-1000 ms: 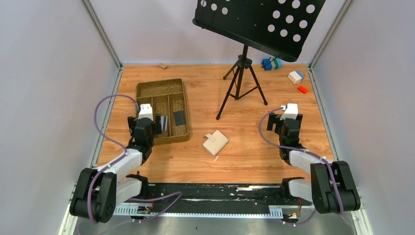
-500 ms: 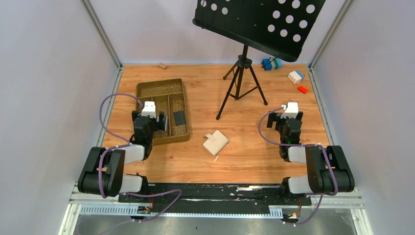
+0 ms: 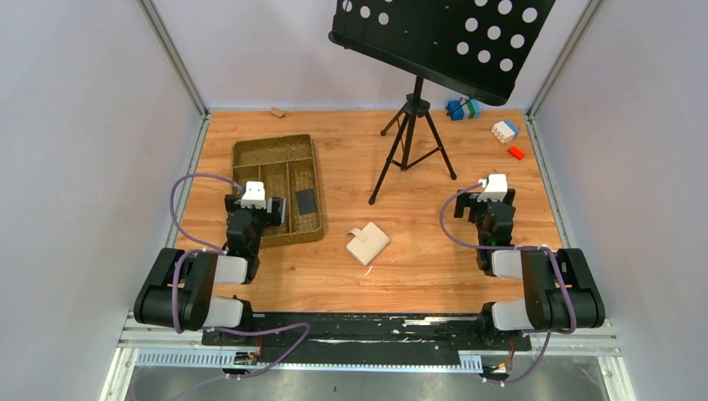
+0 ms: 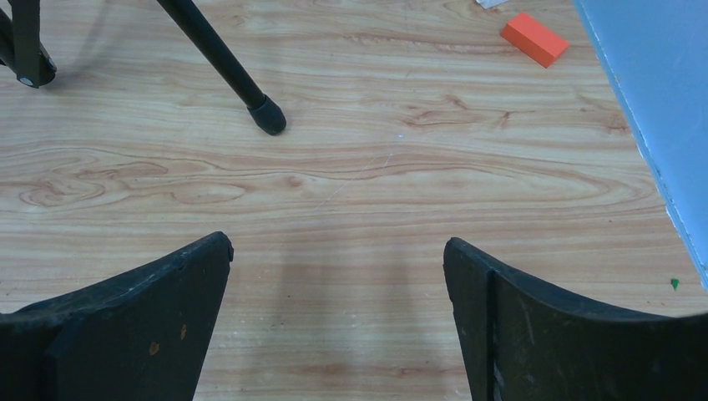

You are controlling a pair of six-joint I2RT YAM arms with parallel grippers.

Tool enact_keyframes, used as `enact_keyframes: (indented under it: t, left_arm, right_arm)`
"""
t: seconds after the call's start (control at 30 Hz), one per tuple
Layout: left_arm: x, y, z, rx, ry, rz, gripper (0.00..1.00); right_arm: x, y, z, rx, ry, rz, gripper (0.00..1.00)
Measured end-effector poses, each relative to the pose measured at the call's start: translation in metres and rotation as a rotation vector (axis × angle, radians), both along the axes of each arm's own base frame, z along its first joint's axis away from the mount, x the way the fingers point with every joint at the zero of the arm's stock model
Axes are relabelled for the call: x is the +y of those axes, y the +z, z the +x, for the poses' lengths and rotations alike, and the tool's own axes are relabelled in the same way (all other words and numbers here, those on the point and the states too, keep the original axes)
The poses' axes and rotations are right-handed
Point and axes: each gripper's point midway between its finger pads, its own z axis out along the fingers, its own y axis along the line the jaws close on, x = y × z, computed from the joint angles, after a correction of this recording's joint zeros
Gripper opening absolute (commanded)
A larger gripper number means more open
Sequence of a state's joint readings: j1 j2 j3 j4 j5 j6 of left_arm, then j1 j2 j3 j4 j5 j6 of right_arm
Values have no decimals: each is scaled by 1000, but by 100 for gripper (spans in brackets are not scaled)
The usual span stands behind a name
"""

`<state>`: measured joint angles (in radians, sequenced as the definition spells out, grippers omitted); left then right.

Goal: Take the credit cards out of the card holder
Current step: Reset both arms

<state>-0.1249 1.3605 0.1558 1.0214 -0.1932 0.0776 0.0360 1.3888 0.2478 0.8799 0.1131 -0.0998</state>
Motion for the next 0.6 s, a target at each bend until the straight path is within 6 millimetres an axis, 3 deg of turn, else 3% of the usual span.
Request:
enact_keyframes:
  t: [0.6]
  left_arm:
    - [4,6,4,-16,17,-2,100]
  right_arm:
    - [1,0,0,0,5,-3,100]
